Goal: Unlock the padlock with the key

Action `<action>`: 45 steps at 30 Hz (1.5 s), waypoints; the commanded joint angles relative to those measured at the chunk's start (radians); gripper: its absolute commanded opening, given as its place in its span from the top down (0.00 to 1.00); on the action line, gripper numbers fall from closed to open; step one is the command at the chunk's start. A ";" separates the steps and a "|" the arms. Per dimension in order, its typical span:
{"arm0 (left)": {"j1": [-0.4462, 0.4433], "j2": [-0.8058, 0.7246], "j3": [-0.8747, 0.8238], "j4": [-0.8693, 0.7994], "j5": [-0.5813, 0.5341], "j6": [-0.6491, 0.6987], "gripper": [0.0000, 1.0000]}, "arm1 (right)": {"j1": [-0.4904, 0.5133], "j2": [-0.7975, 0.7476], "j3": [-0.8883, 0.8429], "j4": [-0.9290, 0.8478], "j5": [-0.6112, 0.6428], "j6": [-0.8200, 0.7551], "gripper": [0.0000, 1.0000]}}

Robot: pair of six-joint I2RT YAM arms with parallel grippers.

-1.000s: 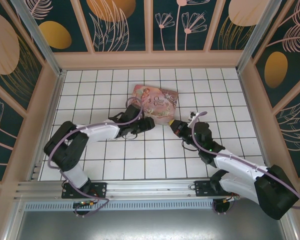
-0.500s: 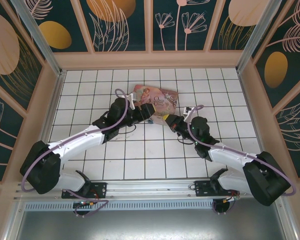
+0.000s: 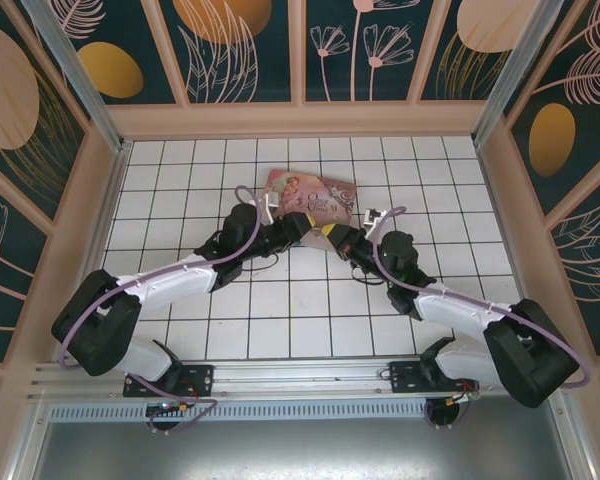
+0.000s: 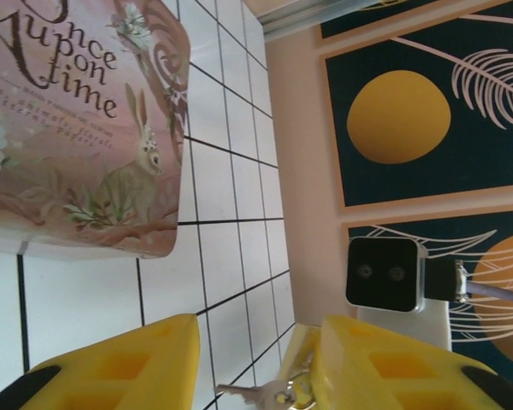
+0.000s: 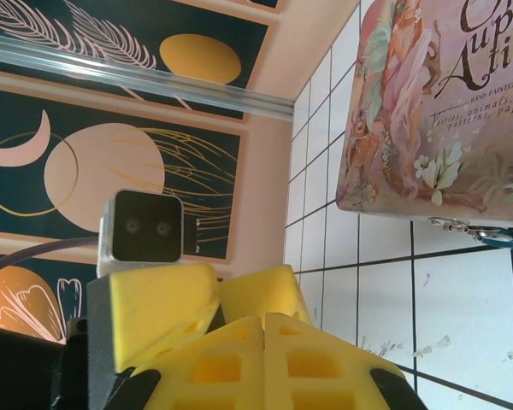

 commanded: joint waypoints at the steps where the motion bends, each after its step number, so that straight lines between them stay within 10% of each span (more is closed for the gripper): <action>1: 0.000 0.002 -0.013 0.082 0.024 -0.027 0.60 | 0.016 0.021 0.042 0.065 0.005 0.012 1.00; 23: -0.001 0.011 -0.033 0.086 0.000 -0.009 1.00 | 0.048 0.032 0.057 -0.008 0.046 -0.016 1.00; 27: -0.001 -0.001 -0.016 0.035 -0.024 0.045 1.00 | 0.039 -0.037 0.140 -0.325 0.140 -0.137 0.17; 29: -0.001 -0.010 -0.010 0.015 -0.033 0.077 1.00 | 0.024 -0.059 0.186 -0.466 0.177 -0.213 0.02; 45: -0.001 -0.067 0.042 -0.023 0.063 0.269 1.00 | -0.146 -0.116 0.150 -0.342 0.093 -0.306 0.01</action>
